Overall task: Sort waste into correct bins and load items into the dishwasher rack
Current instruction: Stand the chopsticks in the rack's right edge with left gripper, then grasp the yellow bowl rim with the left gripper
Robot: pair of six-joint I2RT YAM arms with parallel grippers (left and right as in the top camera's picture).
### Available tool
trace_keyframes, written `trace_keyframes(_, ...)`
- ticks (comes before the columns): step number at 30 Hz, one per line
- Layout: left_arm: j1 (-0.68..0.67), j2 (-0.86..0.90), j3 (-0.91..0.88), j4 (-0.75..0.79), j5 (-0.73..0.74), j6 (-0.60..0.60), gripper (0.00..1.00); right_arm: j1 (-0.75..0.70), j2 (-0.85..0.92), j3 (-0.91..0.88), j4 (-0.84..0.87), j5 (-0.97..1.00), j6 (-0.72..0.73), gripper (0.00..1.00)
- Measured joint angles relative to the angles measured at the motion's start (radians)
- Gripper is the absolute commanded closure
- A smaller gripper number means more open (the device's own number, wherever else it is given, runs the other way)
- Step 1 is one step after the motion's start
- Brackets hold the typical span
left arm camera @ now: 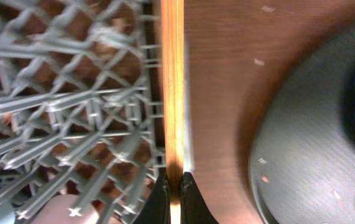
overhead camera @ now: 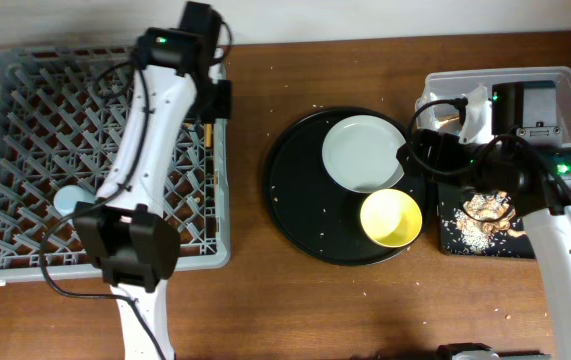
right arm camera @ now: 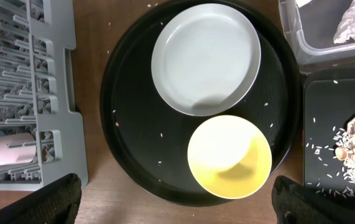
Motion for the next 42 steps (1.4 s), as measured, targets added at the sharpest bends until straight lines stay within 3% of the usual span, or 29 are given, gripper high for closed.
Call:
trace_keyframes(3, 0.041, 0.000, -0.202, 0.124, -0.044, -0.034, 0.85, 0.000, 0.000, 0.000, -0.001, 0.000, 0.000, 0.02)
trace_keyframes(4, 0.038, -0.002, -0.259, 0.173, -0.050, -0.034, 0.69, 0.000, 0.000, 0.000, -0.002, 0.000, 0.000, 0.01)
trace_keyframes(6, 0.036, 0.001, -0.331, 0.183, -0.058, -0.022, 0.61, 0.000, 0.000, 0.000, 0.000, 0.000, 0.000, 0.02)
trace_keyframes(9, 0.032, -0.002, -0.287, 0.132, -0.027, -0.019, 0.61, 0.000, 0.000, 0.000, -0.002, 0.000, 0.000, 0.01)
trace_keyframes(11, 0.016, -0.063, -0.227, 0.143, 0.105, -0.019, 0.61, 0.000, 0.000, 0.000, -0.001, 0.000, 0.000, 0.02)
trace_keyframes(14, -0.119, -0.105, -0.208, 0.195, 0.227, -0.019, 0.61, 0.000, 0.000, 0.000, -0.002, 0.000, 0.000, 0.02)
trace_keyframes(20, -0.455, 0.135, -0.206, 0.254, 0.323, -0.021, 0.61, 0.000, 0.000, 0.000, -0.002, 0.000, 0.000, 0.01)
trace_keyframes(24, -0.550, 0.216, -0.206, 0.288, 0.361, -0.024, 0.62, 0.000, 0.000, 0.000, -0.003, 0.000, 0.000, 0.02)
trace_keyframes(30, -0.516, 0.227, -0.182, 0.208, 0.384, -0.039, 0.58, 0.000, 0.000, 0.000, -0.010, 0.000, 0.000, 0.01)
trace_keyframes(33, -0.415, 0.230, -0.063, 0.162, 0.509, -0.049, 0.54, -0.012, 0.000, 0.000, 0.010, 0.000, 0.000, 0.01)
trace_keyframes(36, -0.424, 0.230, -0.057, 0.226, 0.560, -0.049, 0.46, -0.215, -0.026, 0.000, 0.027, -0.007, 0.001, 0.02)
trace_keyframes(39, -0.502, 0.232, -0.057, 0.248, 0.481, -0.044, 0.53, -0.320, -0.044, 0.000, -0.032, -0.006, 0.000, 0.01)
trace_keyframes(42, -0.561, 0.307, -0.058, 0.245, 0.380, -0.034, 0.89, -0.327, -0.044, 0.000, -0.036, -0.007, 0.000, 0.02)
